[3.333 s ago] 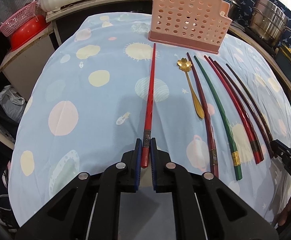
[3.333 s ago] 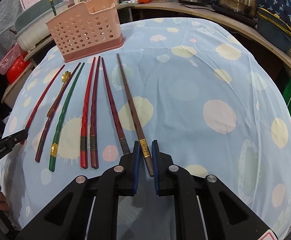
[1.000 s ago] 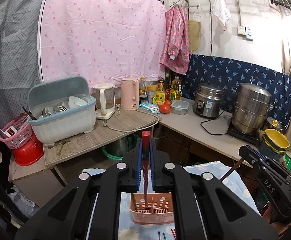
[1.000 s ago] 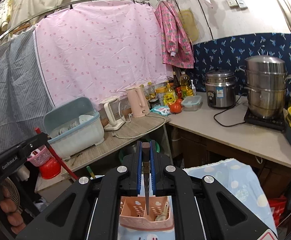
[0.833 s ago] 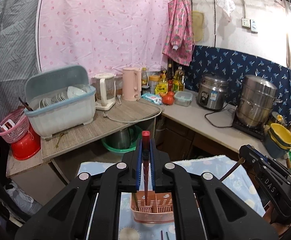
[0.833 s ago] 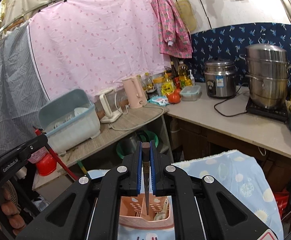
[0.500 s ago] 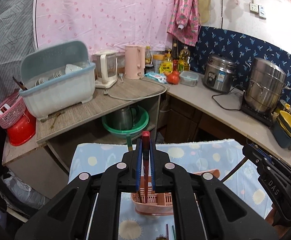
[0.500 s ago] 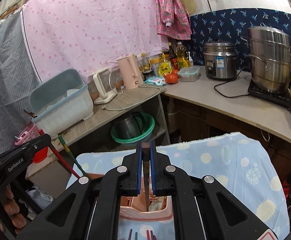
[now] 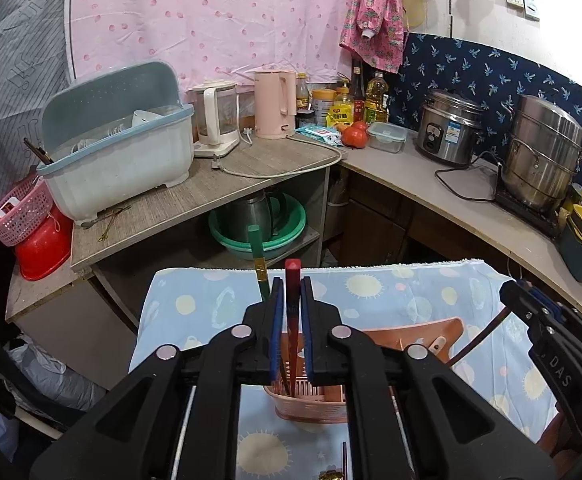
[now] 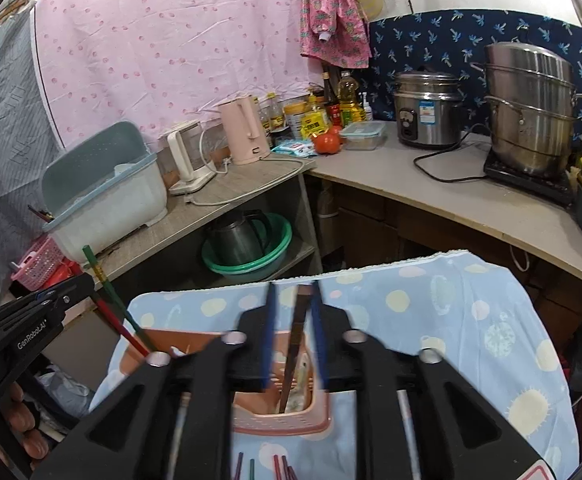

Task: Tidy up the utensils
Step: 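Open left tool releasing the red chopstick while right tool releases the brown chopstick, then withdraw both tools from the caddy back toward the remaining utensils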

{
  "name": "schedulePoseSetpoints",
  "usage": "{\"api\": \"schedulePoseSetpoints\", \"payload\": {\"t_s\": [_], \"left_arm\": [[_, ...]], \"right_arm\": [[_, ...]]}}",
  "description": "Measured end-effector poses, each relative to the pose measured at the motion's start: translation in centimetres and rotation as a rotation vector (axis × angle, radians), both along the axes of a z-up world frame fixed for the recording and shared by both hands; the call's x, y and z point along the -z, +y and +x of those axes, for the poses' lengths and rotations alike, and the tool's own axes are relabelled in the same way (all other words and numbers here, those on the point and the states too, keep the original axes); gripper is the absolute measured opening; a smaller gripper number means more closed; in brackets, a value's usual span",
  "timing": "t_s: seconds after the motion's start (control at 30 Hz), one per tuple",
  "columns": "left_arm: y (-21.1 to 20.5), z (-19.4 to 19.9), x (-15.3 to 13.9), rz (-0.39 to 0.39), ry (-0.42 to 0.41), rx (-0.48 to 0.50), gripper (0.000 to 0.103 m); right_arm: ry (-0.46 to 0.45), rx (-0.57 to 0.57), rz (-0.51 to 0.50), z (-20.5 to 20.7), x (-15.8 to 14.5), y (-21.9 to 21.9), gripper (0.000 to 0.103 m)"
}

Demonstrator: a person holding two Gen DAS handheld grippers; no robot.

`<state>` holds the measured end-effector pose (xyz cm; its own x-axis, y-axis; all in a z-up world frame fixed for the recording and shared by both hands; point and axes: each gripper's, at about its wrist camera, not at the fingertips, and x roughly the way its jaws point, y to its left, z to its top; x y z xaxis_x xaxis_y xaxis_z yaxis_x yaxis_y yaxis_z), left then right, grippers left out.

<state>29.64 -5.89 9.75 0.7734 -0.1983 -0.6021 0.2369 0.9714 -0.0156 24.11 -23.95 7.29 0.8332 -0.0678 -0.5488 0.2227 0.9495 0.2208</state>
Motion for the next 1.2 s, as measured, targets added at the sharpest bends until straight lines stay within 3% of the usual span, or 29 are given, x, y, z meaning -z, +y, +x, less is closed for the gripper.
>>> {"api": "schedulePoseSetpoints", "payload": {"t_s": [0.03,0.07,0.1,0.2,0.73,1.2], "left_arm": [[0.0,0.0,0.1,0.002,-0.001,-0.003,0.02],[0.1,-0.1,0.1,0.007,-0.004,-0.015,0.037],[0.1,-0.2,0.1,0.008,-0.011,-0.026,0.052],[0.5,-0.6,0.1,0.006,-0.028,-0.051,0.065],[1.3,-4.2,0.6,0.012,-0.006,-0.049,0.068],[1.6,-10.6,1.0,0.007,0.01,-0.008,0.068]], "right_arm": [[-0.012,0.015,-0.002,-0.3,-0.1,-0.1,0.051],[-0.026,0.027,-0.004,-0.7,-0.2,-0.2,0.058],[-0.039,0.036,-0.008,-1.1,-0.3,-0.3,0.058],[-0.044,0.033,-0.008,-1.7,-0.5,-0.4,0.058],[-0.065,0.02,-0.006,-7.6,-1.3,0.7,0.061],[-0.015,-0.008,0.007,-14.4,0.1,2.2,0.061]]}}
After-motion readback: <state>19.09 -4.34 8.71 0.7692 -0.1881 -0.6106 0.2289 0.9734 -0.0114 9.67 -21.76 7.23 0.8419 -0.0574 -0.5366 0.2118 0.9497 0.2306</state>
